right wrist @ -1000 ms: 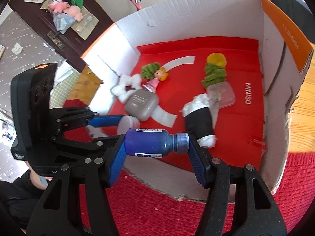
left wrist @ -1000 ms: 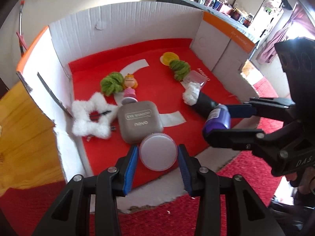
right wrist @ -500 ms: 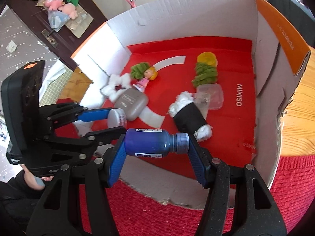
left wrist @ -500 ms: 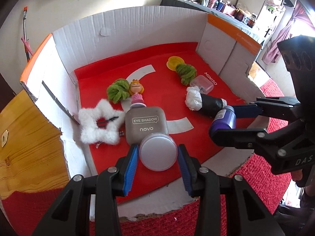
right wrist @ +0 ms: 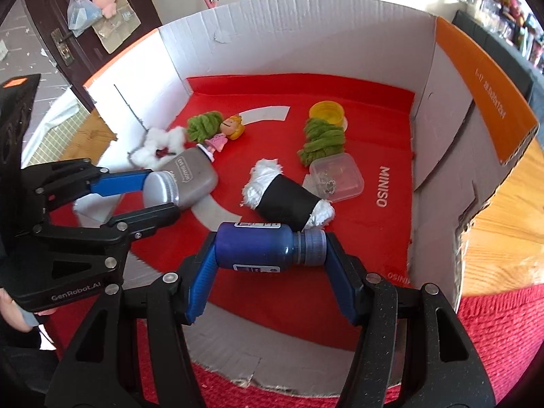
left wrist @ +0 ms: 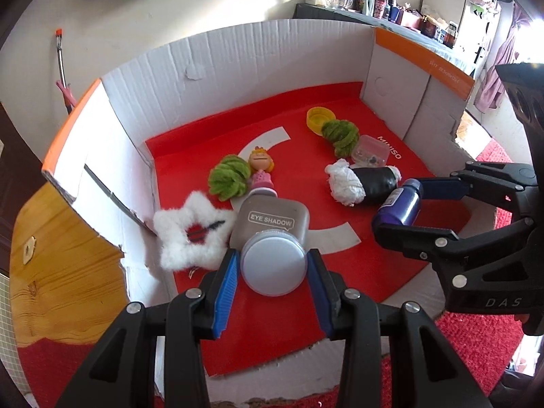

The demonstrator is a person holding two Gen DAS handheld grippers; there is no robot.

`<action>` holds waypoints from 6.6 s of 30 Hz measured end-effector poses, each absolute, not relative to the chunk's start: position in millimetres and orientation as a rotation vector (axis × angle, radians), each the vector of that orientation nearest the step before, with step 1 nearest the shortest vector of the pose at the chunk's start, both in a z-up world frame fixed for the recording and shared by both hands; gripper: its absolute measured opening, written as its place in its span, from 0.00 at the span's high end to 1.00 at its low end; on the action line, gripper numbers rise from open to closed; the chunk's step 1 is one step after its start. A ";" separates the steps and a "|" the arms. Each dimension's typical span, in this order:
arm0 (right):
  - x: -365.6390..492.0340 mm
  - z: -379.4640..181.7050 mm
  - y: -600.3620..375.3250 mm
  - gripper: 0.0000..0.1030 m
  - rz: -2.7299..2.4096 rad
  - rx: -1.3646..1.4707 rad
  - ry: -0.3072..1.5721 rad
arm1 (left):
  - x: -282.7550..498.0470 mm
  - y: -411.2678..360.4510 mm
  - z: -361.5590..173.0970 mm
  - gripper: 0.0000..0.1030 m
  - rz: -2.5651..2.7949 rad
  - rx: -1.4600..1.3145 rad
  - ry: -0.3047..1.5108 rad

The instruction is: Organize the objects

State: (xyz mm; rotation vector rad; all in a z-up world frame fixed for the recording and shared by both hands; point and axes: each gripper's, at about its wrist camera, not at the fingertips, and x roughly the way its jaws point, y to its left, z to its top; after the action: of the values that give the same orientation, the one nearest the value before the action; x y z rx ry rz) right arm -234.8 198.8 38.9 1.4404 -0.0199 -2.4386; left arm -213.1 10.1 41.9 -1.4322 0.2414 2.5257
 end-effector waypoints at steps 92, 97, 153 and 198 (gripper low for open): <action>-205.7 57.7 200.2 0.25 -2.613 1.238 -0.014 | -176.5 -2.8 56.0 0.32 2.744 -1.295 0.130; -194.5 61.9 208.7 0.25 -2.655 1.201 -0.074 | -168.1 -2.9 60.3 0.27 2.794 -1.254 0.125; -163.3 62.0 213.1 0.00 -2.795 1.064 -0.095 | -142.3 -14.2 55.6 0.00 2.915 -1.187 0.000; -106.8 44.3 215.1 0.00 -2.804 1.086 -0.113 | -88.4 -19.6 30.5 0.00 2.866 -1.299 -0.113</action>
State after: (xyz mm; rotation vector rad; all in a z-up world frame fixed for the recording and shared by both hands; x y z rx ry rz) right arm -106.8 215.1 44.3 1.0864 -0.1128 -2.8042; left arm -88.4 -19.6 30.5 -1.2986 -0.1133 2.8661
